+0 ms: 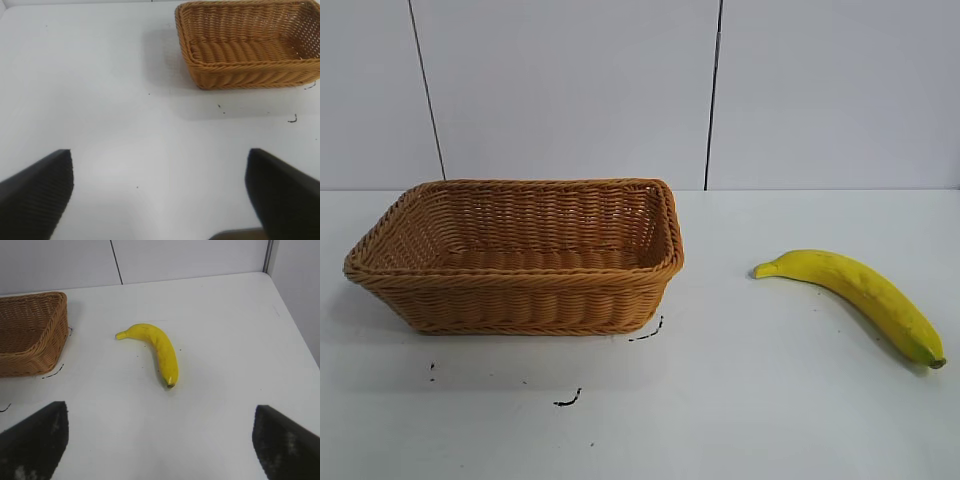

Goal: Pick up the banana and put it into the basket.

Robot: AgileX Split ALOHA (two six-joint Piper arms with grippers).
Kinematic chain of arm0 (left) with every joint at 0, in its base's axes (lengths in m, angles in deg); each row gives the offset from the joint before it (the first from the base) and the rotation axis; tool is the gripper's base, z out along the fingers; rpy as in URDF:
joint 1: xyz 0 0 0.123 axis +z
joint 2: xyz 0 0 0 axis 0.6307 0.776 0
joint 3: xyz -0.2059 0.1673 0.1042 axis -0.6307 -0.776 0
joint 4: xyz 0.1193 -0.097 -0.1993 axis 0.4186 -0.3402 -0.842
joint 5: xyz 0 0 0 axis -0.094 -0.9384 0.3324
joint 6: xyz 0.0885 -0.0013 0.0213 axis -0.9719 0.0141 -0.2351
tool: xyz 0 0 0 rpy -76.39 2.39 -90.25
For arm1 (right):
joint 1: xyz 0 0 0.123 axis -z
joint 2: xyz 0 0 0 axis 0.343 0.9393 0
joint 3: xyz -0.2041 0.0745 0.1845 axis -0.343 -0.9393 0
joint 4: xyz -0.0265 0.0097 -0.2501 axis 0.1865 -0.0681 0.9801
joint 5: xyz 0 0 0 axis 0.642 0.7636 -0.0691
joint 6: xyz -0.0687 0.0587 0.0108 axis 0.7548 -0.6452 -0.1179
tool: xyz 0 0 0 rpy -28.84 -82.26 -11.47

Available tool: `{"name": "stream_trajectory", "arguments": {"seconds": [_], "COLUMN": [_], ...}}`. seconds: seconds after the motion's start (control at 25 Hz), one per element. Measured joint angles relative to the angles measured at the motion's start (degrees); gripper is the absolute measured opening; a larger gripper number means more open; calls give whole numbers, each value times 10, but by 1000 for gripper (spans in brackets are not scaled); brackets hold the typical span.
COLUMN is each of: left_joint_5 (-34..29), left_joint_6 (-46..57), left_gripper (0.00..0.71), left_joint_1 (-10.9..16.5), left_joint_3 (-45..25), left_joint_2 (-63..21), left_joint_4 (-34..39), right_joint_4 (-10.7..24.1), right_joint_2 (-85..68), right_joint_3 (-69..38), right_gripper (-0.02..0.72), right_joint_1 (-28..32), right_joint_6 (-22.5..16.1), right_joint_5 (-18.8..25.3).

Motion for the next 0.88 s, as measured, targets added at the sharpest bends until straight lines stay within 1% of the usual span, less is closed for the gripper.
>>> {"name": "stream_trajectory", "arguments": {"seconds": [0.4,0.52,0.76,0.88], "left_joint_5": [0,1,0,0], "left_joint_6": [0,0,0,0], "left_gripper": [693,693,693,693], "left_joint_1": [0,0,0,0], "left_joint_3": [0,0,0,0], "left_joint_2": [0,0,0,0], "left_joint_4": [0,0,0,0], "right_joint_4": [2,5,9,8], "right_joint_2": [0,13,148,239], "right_joint_3": [1,17,80,124], "right_gripper": [690,690,690,690], "right_joint_1": [0,0,0,0], "right_joint_6": [0,0,0,-9], "right_joint_5": [0,-1,-1,-1]}}
